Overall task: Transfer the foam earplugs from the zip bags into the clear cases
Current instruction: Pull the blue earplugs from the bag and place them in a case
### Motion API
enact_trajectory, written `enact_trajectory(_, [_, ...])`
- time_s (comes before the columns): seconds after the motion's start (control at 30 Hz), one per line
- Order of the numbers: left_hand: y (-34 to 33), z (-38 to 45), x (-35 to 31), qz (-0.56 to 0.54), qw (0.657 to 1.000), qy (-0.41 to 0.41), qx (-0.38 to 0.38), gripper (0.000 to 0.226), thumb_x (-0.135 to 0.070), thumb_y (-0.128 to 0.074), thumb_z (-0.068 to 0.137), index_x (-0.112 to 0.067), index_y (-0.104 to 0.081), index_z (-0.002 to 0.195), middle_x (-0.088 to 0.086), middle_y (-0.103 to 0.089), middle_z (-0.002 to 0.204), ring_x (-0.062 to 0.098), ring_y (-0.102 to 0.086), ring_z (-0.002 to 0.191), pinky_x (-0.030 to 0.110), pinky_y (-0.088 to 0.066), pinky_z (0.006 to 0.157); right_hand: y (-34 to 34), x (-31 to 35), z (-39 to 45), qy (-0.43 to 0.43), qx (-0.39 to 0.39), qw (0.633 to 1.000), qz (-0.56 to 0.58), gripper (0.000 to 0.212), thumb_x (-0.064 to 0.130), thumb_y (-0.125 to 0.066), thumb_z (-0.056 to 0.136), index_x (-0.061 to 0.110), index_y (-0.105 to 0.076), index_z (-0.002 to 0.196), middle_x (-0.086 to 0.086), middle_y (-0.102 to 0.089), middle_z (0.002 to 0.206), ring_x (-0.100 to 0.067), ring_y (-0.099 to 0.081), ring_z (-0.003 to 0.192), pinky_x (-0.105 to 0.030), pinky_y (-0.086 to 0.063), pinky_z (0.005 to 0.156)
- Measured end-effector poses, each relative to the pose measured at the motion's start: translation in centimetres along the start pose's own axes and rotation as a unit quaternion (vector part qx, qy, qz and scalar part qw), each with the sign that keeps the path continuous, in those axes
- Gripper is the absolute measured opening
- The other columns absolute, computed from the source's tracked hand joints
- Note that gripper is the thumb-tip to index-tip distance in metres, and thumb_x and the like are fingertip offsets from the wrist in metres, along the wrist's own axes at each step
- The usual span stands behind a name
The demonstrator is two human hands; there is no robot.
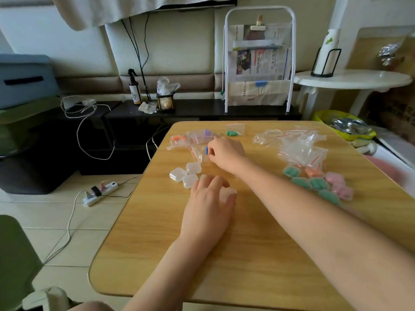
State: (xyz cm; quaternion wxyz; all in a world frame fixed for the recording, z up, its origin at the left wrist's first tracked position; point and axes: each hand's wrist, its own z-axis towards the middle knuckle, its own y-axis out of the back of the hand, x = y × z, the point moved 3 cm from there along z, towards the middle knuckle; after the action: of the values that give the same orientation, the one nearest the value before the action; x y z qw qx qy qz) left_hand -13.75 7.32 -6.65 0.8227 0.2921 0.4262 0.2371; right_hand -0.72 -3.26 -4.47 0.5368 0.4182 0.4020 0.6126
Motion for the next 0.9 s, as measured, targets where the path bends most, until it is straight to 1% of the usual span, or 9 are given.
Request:
enact_trajectory(0.07, [1.2,0.4,0.2,-0.108,0.99,0.062,-0.061,0.017,-0.026,-0.06,0.091,-0.019,-0.06,0.106,-0.008,-0.058,0.105,0.008,-0.055,0.099,0.017,-0.043,0.081,2.0,0.0,-1.2,0.011,-0.057,0.997,0.053,0.011,0.018,-0.053,0.093,0.019,-0.063,0.088,0.001,-0.066,0.098,-0.02,-0.061,0.09,-0.026,-0.039,0.059])
enact_trajectory(0.13, [2.4,0.9,0.8,-0.225,0.96,0.137,-0.09,0.016,-0.027,-0.057,0.093,-0.02,-0.061,0.107,-0.008,-0.063,0.097,0.002,-0.061,0.09,0.013,-0.049,0.075,3.8,0.2,-3.5,0.046,-0.139,0.98,0.134,0.009,0.016,-0.056,0.091,0.016,-0.065,0.088,0.003,-0.066,0.086,-0.016,-0.056,0.082,-0.027,-0.041,0.061])
enact_trajectory(0.23, [3.4,1.3,1.4,-0.391,0.892,0.204,-0.105,0.02,-0.028,-0.06,0.091,-0.016,-0.062,0.107,0.0,-0.065,0.097,0.009,-0.068,0.083,0.024,-0.056,0.066,4.9,0.5,-8.6,0.154,-0.256,0.942,0.153,0.008,0.014,-0.061,0.085,0.012,-0.067,0.08,0.002,-0.066,0.079,-0.015,-0.056,0.078,-0.026,-0.044,0.073])
enact_trajectory(0.3, [3.7,1.2,1.5,-0.413,0.875,0.22,-0.122,0.026,-0.027,-0.067,0.087,-0.013,-0.059,0.107,0.002,-0.065,0.096,0.011,-0.07,0.08,0.024,-0.055,0.063,4.5,-0.2,-11.1,0.172,-0.298,0.926,0.153,0.008,0.013,-0.061,0.085,0.01,-0.067,0.082,0.0,-0.067,0.08,-0.018,-0.057,0.078,-0.029,-0.047,0.071])
enact_trajectory(0.4, [3.7,1.1,1.6,-0.393,0.885,0.223,-0.112,0.022,-0.024,-0.071,0.083,-0.012,-0.064,0.1,-0.004,-0.068,0.085,0.008,-0.067,0.075,0.021,-0.054,0.061,4.1,-0.9,-12.3,0.163,-0.337,0.914,0.159,0.007,0.012,-0.062,0.085,0.008,-0.068,0.084,-0.002,-0.068,0.082,-0.022,-0.057,0.078,-0.036,-0.049,0.067])
enact_trajectory(0.5, [3.4,1.1,1.5,-0.398,0.889,0.213,-0.072,0.007,-0.019,-0.069,0.084,-0.013,-0.072,0.086,-0.007,-0.068,0.07,0.002,-0.062,0.069,0.018,-0.053,0.062,4.1,-1.0,-12.1,0.163,-0.337,0.913,0.161,0.008,0.011,-0.064,0.084,0.008,-0.069,0.089,-0.002,-0.069,0.085,-0.022,-0.058,0.081,-0.038,-0.05,0.069])
enact_trajectory(0.6, [3.1,1.3,1.8,-0.434,0.87,0.224,-0.066,0.006,-0.016,-0.069,0.083,-0.011,-0.071,0.085,-0.003,-0.069,0.074,0.007,-0.064,0.072,0.02,-0.054,0.067,4.1,-1.1,-12.4,0.142,-0.304,0.92,0.201,0.018,0.01,-0.066,0.081,0.009,-0.065,0.099,-0.001,-0.066,0.092,-0.016,-0.054,0.088,-0.032,-0.046,0.08])
enact_trajectory(0.77, [2.4,1.2,1.6,-0.506,0.825,0.245,-0.054,0.008,-0.009,-0.071,0.076,-0.005,-0.068,0.083,0.004,-0.069,0.075,0.012,-0.067,0.071,0.019,-0.055,0.068,4.6,0.4,-13.3,0.124,-0.199,0.878,0.418,0.016,0.012,-0.053,0.081,0.009,-0.059,0.096,0.001,-0.057,0.089,-0.008,-0.049,0.084,-0.019,-0.042,0.076])
enact_trajectory(0.9, [2.3,1.0,0.7,-0.462,0.861,0.206,-0.058,0.012,-0.013,-0.076,0.068,-0.006,-0.068,0.074,0.004,-0.07,0.071,0.014,-0.067,0.069,0.022,-0.056,0.068,4.3,1.0,-13.4,0.075,-0.174,0.848,0.494,0.014,0.014,-0.063,0.087,0.008,-0.054,0.095,-0.002,-0.058,0.088,-0.013,-0.054,0.081,-0.023,-0.047,0.071])
